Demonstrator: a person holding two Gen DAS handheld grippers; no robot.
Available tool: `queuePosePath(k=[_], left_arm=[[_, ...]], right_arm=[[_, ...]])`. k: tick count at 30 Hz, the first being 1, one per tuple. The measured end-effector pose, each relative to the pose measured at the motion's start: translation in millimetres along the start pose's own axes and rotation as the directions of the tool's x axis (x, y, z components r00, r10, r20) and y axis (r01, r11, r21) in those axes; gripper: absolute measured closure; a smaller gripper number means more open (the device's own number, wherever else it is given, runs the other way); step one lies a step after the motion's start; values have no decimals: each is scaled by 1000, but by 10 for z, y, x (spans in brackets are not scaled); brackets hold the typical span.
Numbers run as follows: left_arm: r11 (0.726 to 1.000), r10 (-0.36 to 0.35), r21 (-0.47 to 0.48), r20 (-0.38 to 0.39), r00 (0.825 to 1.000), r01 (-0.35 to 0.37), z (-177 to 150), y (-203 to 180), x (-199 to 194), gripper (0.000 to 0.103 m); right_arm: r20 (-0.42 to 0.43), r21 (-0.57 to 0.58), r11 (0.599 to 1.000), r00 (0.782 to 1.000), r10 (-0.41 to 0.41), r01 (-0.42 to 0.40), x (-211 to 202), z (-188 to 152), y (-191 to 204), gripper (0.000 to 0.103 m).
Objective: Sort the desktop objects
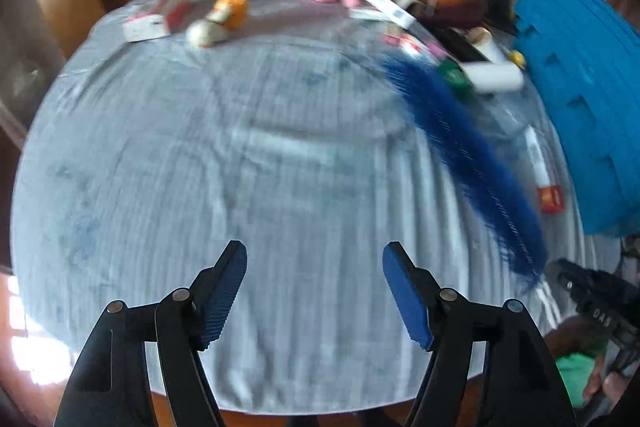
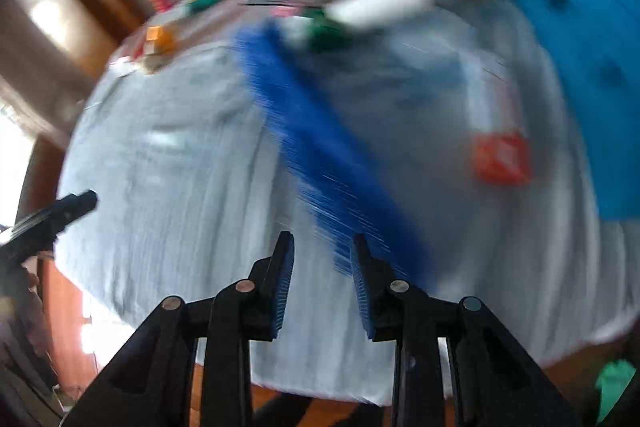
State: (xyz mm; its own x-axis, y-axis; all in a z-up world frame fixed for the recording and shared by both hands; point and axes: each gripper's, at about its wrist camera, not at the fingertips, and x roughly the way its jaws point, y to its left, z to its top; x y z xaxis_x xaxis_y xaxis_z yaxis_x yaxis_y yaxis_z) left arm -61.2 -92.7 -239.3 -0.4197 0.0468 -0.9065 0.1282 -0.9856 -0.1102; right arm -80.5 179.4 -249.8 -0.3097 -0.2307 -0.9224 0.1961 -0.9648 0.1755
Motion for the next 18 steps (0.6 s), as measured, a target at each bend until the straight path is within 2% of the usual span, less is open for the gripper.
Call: queuePosePath(k=[4,5,6,8,9,10,11,12,13,15,18], left_arm=[[999,-29,27,-15,999,29,-72,-465,117,33],[999,-37,30,-20,999,38,-96,-575,146,32],[998,-46,33,-25,999,47,-121,-684,175,32],[998,-49,40,-36,998,51,-159,-830,217,32],[998,-46,41,-37,998,48,-175,-867,218,33],[998,-43,42,-38,998,45,-191,-903,218,34],[998,-38,39,-35,999,39,-202,-893,198,34],[999,-33,36,-32,999,34,-213,-880,177,34],[999,-24,30,-28,999,25,-210,-833,155,34],[1000,-1,11,-15,1000,2,-192,-689,91,34],[999,46,-28,16,999,-46,-123,-360,-56,34]], right_arm=[[-58,-16,999,997,-49,48,-70,-261,-365,74],[-72,-37,998,996,-57,55,-67,-309,-409,69],[-85,-62,996,994,-65,60,-63,-355,-452,50],[-107,-105,992,991,-79,68,-19,-430,-497,24],[-113,-121,990,990,-84,70,33,-452,-487,25],[-120,-138,988,989,-88,72,85,-474,-476,29],[-122,-144,987,989,-89,71,126,-474,-444,64],[-122,-146,987,988,-89,71,163,-466,-405,75],[-123,-148,986,988,-89,70,200,-458,-365,75],[-149,-127,991,989,15,-34,287,-419,-202,81],[-174,-104,976,970,172,-192,424,-326,170,82]])
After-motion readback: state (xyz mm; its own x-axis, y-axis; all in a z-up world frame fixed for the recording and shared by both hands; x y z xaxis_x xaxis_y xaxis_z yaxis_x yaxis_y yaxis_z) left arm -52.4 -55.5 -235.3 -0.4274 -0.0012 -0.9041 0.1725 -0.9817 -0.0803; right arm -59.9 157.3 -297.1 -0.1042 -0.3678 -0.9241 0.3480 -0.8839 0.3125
